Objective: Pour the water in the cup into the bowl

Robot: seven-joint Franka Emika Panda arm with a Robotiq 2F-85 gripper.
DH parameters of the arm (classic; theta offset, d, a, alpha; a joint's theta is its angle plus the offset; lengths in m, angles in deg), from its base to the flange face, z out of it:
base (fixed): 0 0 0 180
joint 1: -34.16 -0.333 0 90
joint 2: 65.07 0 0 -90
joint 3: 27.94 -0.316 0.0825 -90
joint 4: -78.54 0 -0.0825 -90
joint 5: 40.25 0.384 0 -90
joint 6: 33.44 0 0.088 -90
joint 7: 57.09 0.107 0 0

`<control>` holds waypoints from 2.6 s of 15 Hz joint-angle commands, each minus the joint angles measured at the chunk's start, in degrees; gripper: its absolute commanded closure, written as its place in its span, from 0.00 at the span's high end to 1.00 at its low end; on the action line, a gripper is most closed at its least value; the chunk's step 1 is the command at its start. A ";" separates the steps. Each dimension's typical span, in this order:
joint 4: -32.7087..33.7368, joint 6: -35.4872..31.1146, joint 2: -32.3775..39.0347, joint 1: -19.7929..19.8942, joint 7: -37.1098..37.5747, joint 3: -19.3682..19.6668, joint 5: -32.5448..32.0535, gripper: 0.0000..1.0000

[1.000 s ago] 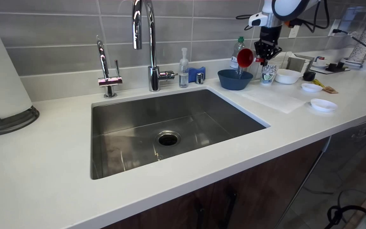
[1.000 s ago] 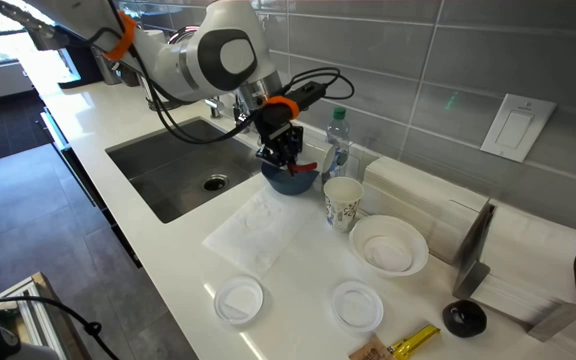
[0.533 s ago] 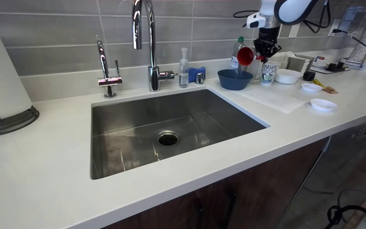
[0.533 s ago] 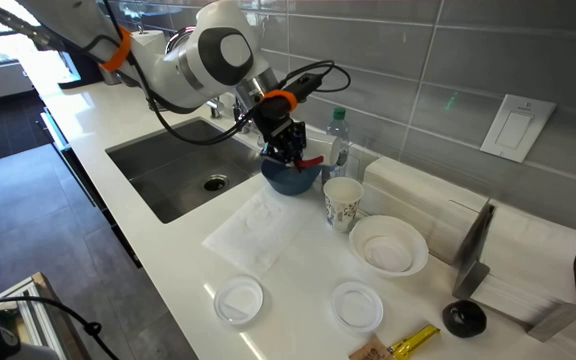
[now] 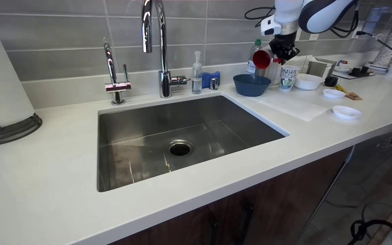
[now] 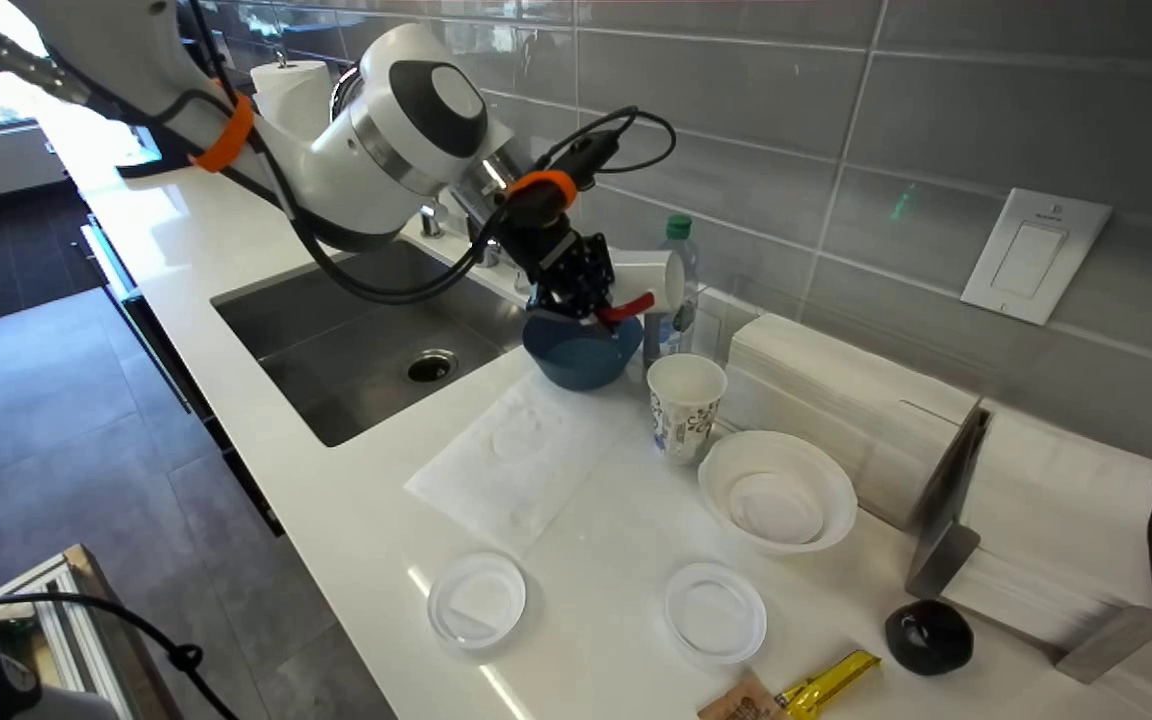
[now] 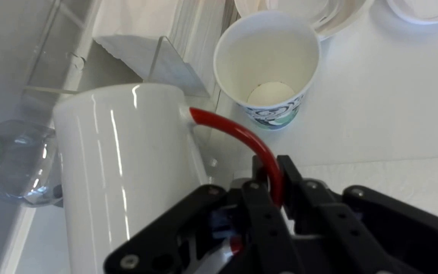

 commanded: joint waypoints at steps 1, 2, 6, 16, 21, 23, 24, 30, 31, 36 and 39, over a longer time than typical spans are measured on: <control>0.06 0.29 0.13 0.95 -0.08 -1.10 -0.04 0.12; 0.06 0.29 0.34 1.02 -0.08 -1.11 -0.04 0.12; 0.06 0.29 0.65 1.18 -0.09 -1.09 -0.04 0.12; 0.20 9.81 0.21 -1.28 4.53 -1.75 -3.19 0.03; -0.42 16.11 -1.22 -3.31 12.58 -2.99 -9.41 0.03; 0.03 18.56 -1.34 -4.26 16.93 -3.68 -13.01 0.03; 0.26 19.77 -1.26 -4.56 18.09 -4.22 -14.05 0.03; 1.17 24.09 0.13 -6.00 23.32 -6.88 -18.90 0.03; 1.27 24.57 0.26 -6.10 24.00 -7.07 -19.48 0.03; 0.39 23.11 0.46 -5.16 22.28 -7.69 -17.14 0.12; 0.39 23.11 0.46 -5.16 22.30 -7.69 -17.16 0.12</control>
